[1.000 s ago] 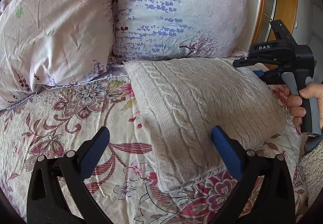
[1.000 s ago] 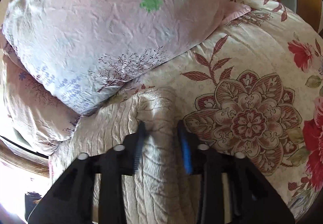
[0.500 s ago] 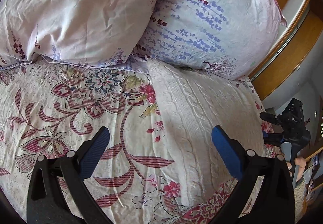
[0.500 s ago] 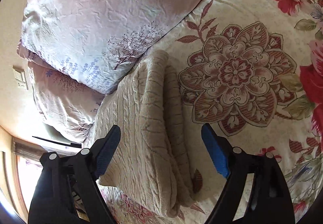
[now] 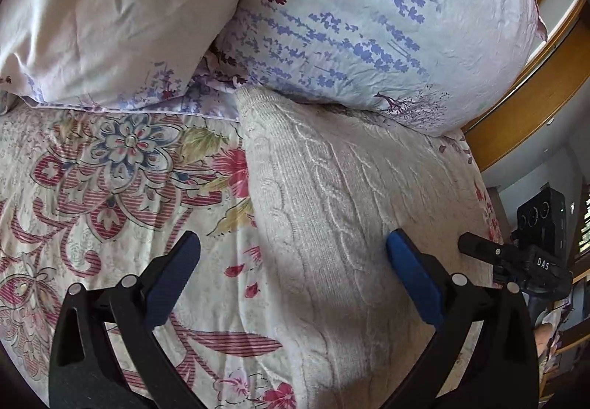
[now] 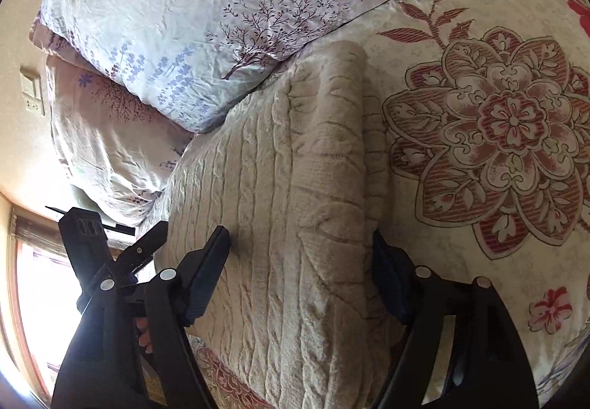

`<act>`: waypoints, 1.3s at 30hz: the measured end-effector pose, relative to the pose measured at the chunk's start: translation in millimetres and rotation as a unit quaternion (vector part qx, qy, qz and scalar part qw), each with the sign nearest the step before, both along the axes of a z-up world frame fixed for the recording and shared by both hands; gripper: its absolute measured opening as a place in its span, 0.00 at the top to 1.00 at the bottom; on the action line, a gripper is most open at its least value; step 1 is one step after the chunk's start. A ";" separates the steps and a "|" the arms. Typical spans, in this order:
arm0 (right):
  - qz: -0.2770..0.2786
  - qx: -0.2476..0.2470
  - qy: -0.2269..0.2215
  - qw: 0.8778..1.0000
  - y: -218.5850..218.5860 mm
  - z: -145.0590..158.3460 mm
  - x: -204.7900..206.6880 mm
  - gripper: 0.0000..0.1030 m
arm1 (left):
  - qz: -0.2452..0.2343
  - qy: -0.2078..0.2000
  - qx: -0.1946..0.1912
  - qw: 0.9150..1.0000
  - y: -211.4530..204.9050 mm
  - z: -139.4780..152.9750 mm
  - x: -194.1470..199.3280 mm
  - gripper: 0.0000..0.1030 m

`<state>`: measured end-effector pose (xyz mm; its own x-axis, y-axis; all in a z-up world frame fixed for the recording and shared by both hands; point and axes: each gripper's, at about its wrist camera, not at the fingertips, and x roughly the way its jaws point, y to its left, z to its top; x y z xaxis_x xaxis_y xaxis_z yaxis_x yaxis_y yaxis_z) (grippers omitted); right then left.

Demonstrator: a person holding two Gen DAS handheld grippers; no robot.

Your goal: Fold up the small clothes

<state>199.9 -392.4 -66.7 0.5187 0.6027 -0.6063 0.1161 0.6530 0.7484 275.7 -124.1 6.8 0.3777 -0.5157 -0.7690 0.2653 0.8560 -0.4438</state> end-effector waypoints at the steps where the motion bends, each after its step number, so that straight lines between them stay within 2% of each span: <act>1: -0.002 0.004 -0.004 1.000 -0.1 -1.2 -0.2 0.33 | -0.008 0.019 -0.020 1.000 -3.7 -5.7 5.0 0.02; 2: -0.002 0.005 -0.008 1.000 -0.3 -1.7 -0.9 0.34 | -0.013 0.038 -0.041 0.998 -6.1 -11.9 9.0 0.02; 4: 0.008 0.032 -0.004 0.999 -0.4 -9.1 -2.1 0.51 | -0.018 0.027 -0.055 0.998 -9.7 -11.6 9.8 0.06; 5: 0.006 0.042 -0.004 0.999 -2.0 -11.6 -4.1 0.52 | -0.034 0.039 -0.070 0.996 -13.3 -13.7 9.8 0.15; 6: 0.007 0.046 -0.008 0.999 -2.2 -11.4 -5.8 0.56 | -0.029 0.033 -0.065 0.997 -13.4 -12.2 7.6 0.18; 7: 0.008 0.049 -0.012 0.999 -1.2 -10.9 -6.9 0.59 | -0.030 0.030 -0.069 0.997 -12.3 -10.9 5.8 0.28; 8: 0.006 0.055 -0.014 0.998 0.3 -10.3 -8.2 0.61 | -0.033 0.026 -0.072 0.996 -9.6 -9.2 4.9 0.38; 11: 0.007 0.059 -0.027 0.998 10.2 -2.2 -12.5 0.63 | -0.036 0.031 -0.107 0.993 12.2 -3.7 3.4 0.56; 13: 0.018 0.065 -0.039 0.997 24.8 5.4 -12.8 0.65 | -0.036 0.028 -0.121 0.992 29.8 0.7 -0.7 0.60; 17: 0.056 0.057 -0.057 0.995 67.9 19.3 -11.4 0.66 | -0.033 -0.006 -0.105 0.994 70.0 19.1 -18.8 0.61; 20: 0.090 0.052 -0.070 0.992 106.5 24.3 -8.3 0.66 | -0.018 -0.020 -0.109 0.994 116.8 30.1 -28.6 0.61; 22: 0.109 0.035 -0.073 0.991 133.3 22.6 -3.3 0.67 | -0.003 -0.020 -0.109 0.994 147.2 28.9 -31.1 0.60; 24: 0.121 -0.004 -0.053 0.991 157.7 14.6 2.1 0.66 | 0.019 -0.006 -0.097 0.995 169.7 16.7 -26.2 0.59; 25: 0.120 -0.023 -0.052 0.991 164.0 13.2 2.9 0.59 | 0.030 0.008 -0.096 0.995 175.3 4.9 -23.6 0.56; 27: 0.117 -0.027 -0.045 0.992 164.6 15.4 2.2 0.52 | 0.044 0.021 -0.117 0.992 186.3 -10.8 -23.0 0.47; 28: 0.112 -0.028 -0.038 0.993 160.3 18.6 0.9 0.44 | 0.048 0.023 -0.126 0.991 189.4 -12.3 -21.3 0.46; 29: 0.102 -0.032 -0.040 0.994 152.5 23.9 -1.6 0.42 | 0.052 0.018 -0.125 0.991 190.9 -9.9 -22.4 0.46; 30: 0.085 -0.037 -0.048 0.995 141.0 30.7 -4.8 0.41 | 0.057 0.005 -0.116 0.992 193.1 -4.4 -26.9 0.46; 32: 0.039 -0.027 -0.069 0.996 116.4 43.2 -5.7 0.41 | 0.071 -0.048 -0.083 0.993 196.5 15.8 -41.3 0.46; 35: 0.009 -0.004 -0.075 0.997 99.7 53.1 4.3 0.42 | 0.071 -0.128 -0.036 0.989 186.5 48.2 -67.6 0.44; 37: 0.016 -0.001 -0.067 0.998 101.1 51.2 18.1 0.53 | 0.047 -0.158 -0.010 0.986 165.9 60.3 -82.0 0.40; 38: 0.023 0.004 -0.062 0.998 105.0 48.7 24.8 0.56 | 0.029 -0.164 0.003 0.986 154.1 62.4 -87.9 0.38; 39: 0.027 0.006 -0.057 0.998 107.2 46.2 30.7 0.64 | 0.011 -0.165 0.014 0.986 143.8 62.0 -91.7 0.38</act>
